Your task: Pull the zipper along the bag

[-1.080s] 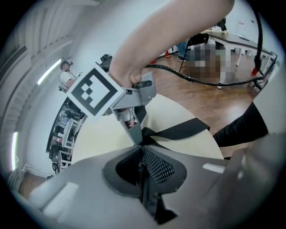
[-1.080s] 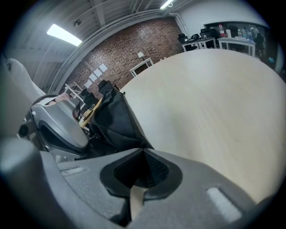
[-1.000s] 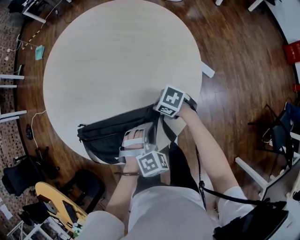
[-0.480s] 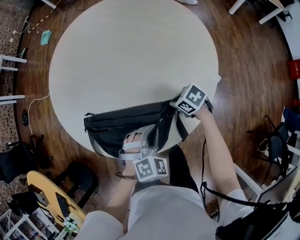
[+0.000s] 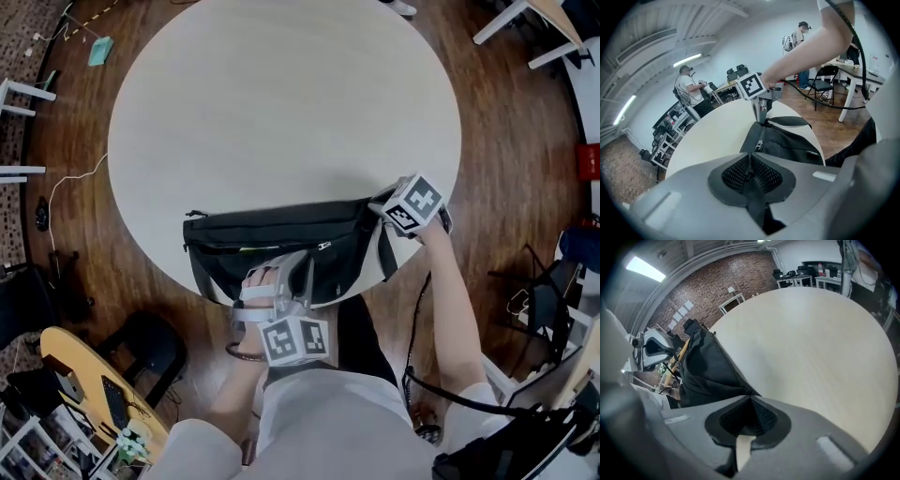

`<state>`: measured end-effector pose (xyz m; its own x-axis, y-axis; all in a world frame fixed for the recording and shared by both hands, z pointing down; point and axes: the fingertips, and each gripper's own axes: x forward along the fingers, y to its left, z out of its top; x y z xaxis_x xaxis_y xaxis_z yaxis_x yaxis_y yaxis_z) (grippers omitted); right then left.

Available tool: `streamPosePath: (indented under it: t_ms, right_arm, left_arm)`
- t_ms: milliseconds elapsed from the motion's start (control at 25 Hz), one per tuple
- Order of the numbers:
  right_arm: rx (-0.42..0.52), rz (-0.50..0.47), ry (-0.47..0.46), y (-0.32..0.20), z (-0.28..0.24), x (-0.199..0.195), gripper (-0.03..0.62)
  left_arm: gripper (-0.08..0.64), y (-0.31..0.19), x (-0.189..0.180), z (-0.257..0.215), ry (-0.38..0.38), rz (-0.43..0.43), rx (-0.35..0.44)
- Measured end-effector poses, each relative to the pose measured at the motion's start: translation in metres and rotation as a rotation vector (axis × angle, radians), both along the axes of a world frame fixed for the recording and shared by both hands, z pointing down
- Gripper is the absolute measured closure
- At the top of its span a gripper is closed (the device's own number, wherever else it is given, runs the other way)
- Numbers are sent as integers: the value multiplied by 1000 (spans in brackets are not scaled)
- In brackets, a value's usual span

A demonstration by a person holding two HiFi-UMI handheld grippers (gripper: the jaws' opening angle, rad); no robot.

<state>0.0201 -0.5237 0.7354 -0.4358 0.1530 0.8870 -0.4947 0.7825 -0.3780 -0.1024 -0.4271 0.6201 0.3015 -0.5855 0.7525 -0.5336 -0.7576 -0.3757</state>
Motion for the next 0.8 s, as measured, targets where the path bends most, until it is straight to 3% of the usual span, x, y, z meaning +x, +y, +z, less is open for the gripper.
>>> streamPosePath:
  t_ms: [640, 800]
  right_arm:
    - [69, 68, 175, 1, 4, 6, 603]
    - [100, 89, 211, 0, 5, 6, 603]
  left_arm:
    - [525, 10, -117, 9, 12, -90, 2]
    - [525, 12, -154, 15, 28, -145, 4]
